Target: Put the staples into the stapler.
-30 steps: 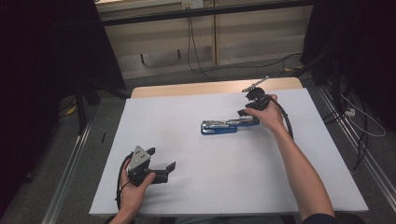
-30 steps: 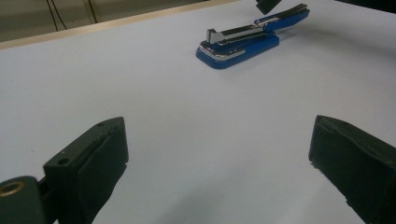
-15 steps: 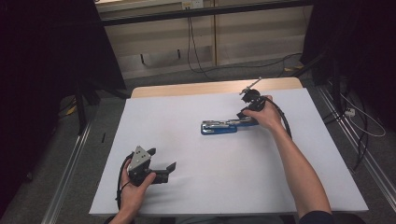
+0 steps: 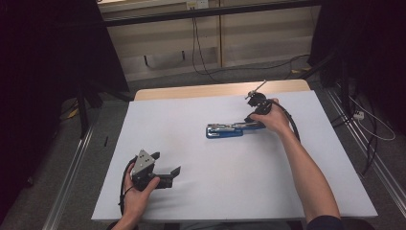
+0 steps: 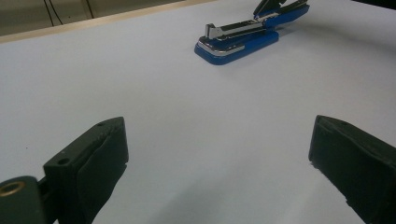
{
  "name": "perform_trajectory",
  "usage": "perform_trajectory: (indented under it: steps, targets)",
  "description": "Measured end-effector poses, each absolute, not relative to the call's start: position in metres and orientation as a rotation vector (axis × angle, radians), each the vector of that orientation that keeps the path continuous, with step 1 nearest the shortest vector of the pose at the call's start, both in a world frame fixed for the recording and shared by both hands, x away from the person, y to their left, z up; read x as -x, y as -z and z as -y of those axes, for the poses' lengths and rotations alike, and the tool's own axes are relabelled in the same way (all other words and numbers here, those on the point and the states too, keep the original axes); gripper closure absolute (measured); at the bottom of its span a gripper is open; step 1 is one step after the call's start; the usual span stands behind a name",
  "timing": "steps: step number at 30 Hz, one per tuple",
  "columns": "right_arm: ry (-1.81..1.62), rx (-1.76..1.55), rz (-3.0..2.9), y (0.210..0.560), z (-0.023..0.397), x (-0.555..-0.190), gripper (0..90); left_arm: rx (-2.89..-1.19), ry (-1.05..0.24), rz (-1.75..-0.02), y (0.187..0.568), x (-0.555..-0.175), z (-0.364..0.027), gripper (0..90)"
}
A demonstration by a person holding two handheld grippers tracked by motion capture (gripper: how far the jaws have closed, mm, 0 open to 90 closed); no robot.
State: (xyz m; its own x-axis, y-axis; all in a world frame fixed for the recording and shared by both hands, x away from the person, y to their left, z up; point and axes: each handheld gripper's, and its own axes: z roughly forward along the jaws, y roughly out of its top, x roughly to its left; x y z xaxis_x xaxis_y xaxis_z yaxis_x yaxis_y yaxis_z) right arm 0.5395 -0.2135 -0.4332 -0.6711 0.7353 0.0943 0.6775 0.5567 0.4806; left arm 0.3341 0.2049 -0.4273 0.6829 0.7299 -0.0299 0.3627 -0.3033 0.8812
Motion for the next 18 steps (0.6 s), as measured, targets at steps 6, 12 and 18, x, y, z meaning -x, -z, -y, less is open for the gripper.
perform_trajectory:
  steps: [6, 12, 18]
  targets:
    - [-0.721, -1.207, -2.678, 0.4341, 0.2132, -0.5389, 74.4, -1.917, -0.47, -0.849, 0.4274, -0.3346, -0.2054, 4.8]
    - [-0.696, -1.191, -2.686, 0.4335, 0.2115, -0.5384, 79.0, -1.916, -0.467, -0.851, 0.4274, -0.3344, -0.205, 4.8]
    - [-0.707, -1.203, -2.684, 0.4335, 0.2122, -0.5385, 79.2, -1.918, -0.464, -0.852, 0.4276, -0.3346, -0.2048, 4.9]
